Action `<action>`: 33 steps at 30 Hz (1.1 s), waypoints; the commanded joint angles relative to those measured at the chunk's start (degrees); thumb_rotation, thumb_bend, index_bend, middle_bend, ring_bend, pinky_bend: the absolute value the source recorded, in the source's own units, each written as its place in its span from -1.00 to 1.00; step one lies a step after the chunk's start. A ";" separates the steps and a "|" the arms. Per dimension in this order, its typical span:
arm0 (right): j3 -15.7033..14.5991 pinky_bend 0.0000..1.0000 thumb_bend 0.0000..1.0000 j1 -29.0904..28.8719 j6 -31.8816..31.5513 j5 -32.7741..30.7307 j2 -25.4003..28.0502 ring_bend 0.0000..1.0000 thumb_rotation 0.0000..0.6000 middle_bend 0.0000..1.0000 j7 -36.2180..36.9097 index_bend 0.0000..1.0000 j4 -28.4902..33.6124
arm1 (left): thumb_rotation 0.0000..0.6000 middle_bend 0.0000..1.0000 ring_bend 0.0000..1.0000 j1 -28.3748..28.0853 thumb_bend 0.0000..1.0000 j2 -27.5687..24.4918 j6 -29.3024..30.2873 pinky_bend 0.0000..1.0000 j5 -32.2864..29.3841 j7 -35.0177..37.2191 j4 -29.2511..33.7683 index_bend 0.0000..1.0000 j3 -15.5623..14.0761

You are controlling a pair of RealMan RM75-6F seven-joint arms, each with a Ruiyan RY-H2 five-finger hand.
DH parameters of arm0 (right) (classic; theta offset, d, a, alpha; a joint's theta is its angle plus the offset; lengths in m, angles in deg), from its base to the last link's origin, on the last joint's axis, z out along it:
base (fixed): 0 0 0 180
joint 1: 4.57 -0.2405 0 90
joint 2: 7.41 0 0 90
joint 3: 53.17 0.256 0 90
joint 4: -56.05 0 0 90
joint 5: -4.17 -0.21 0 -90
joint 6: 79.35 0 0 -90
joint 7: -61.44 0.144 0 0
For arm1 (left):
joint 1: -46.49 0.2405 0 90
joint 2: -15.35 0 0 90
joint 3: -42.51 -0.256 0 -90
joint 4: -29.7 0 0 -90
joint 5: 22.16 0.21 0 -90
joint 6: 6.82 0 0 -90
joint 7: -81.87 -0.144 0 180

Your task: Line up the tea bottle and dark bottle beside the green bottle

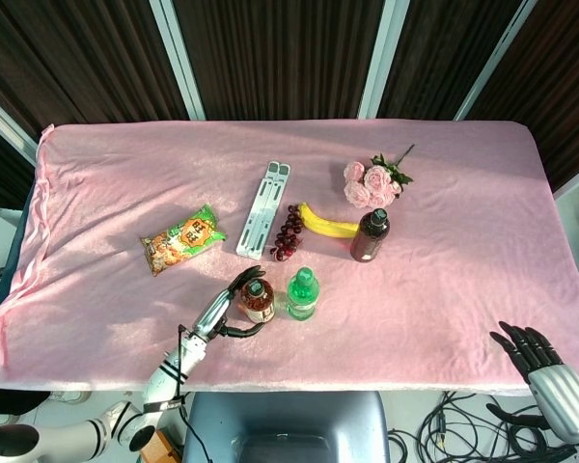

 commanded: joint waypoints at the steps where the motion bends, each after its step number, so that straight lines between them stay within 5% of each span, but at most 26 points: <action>1: 0.15 -0.95 -0.48 0.01 0.00 -0.25 -0.06 -1.00 1.00 -1.00 -0.04 -1.00 -0.04 | 1.00 -0.86 -1.00 0.81 -0.47 -1.23 1.63 -0.91 1.11 -0.78 0.44 -1.00 -0.99; 10: 1.47 -0.95 -0.48 -1.67 1.61 -1.85 -0.27 -1.00 1.00 -1.00 3.62 -1.00 -0.53 | 1.00 -1.00 -1.00 10.34 -0.49 -11.73 18.37 -1.00 7.57 -8.65 -3.26 -1.00 -7.50; 15: 6.61 -0.95 -0.48 -6.54 5.86 -7.04 -2.51 -1.00 1.00 -1.00 11.18 -1.00 -1.39 | 1.00 -0.98 -1.00 20.26 -0.49 -18.44 27.38 -1.00 3.55 -20.72 -10.34 -1.00 -7.85; 25: 19.27 -0.95 -0.48 -22.74 27.05 -22.10 -9.23 -1.00 1.00 -1.00 17.00 -1.00 -5.55 | 1.00 -0.97 -1.00 27.96 -0.44 -23.26 27.98 -1.00 -4.02 -42.69 -2.30 -1.00 -5.79; 33: 22.44 -0.95 -0.47 -32.28 43.69 -26.00 -14.10 -1.00 1.00 -1.00 32.98 -1.00 -13.40 | 1.00 -0.95 -1.00 28.50 -0.44 -25.56 26.38 -1.00 -3.87 -42.37 2.48 -1.00 -5.06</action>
